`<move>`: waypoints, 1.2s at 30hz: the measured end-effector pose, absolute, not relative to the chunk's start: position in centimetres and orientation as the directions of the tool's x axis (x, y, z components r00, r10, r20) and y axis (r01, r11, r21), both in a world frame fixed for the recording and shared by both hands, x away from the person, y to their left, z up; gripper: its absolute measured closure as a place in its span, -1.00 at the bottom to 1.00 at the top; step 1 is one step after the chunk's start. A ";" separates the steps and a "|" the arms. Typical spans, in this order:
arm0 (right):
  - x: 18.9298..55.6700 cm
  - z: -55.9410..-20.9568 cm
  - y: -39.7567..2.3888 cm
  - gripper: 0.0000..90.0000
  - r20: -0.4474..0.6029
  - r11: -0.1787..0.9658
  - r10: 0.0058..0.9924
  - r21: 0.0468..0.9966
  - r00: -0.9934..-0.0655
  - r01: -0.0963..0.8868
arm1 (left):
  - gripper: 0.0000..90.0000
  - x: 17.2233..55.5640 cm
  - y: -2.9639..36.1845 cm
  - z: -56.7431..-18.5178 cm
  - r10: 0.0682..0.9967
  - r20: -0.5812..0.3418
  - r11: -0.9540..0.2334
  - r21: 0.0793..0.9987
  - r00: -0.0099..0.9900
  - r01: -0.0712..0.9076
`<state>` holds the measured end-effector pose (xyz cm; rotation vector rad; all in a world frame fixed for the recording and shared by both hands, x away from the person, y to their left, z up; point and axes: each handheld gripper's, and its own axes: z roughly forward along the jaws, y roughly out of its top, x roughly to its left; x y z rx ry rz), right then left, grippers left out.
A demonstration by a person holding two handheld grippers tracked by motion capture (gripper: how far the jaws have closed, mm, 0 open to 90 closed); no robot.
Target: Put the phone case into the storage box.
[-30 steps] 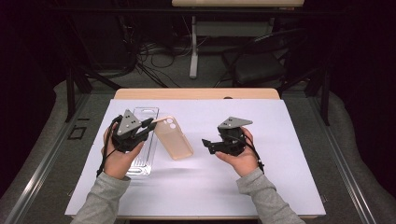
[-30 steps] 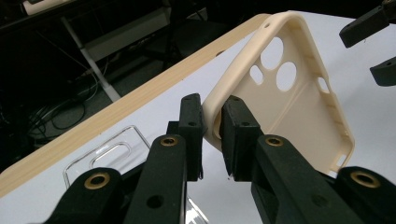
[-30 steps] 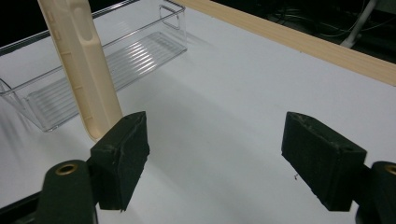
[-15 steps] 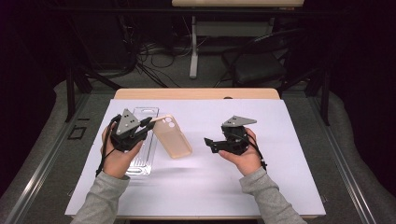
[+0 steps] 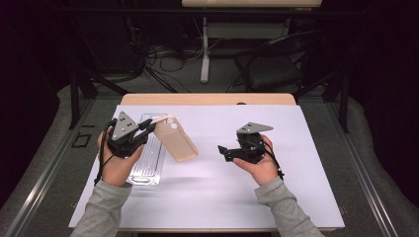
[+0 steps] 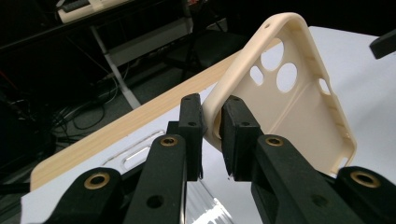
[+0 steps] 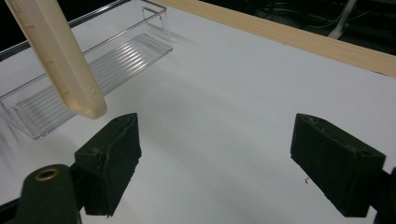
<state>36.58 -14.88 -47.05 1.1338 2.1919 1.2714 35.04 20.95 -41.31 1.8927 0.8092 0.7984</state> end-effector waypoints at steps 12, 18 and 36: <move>36.9 -47.2 -15.3 -0.66 0.086 0.260 0.799 0.843 -0.595 0.471 | 0.76 38.1 20.6 -39.8 0.751 0.262 -0.470 0.857 0.605 0.212; 37.0 -47.2 -15.4 -0.66 0.095 0.255 0.799 0.841 -0.594 0.478 | 0.76 39.3 20.7 -40.0 0.736 0.298 -0.511 0.833 0.608 0.211; 37.0 -47.8 -15.5 -0.74 0.090 0.261 0.810 0.830 -0.580 0.493 | 0.76 41.4 19.2 -38.0 0.656 0.379 -0.610 0.775 0.653 0.163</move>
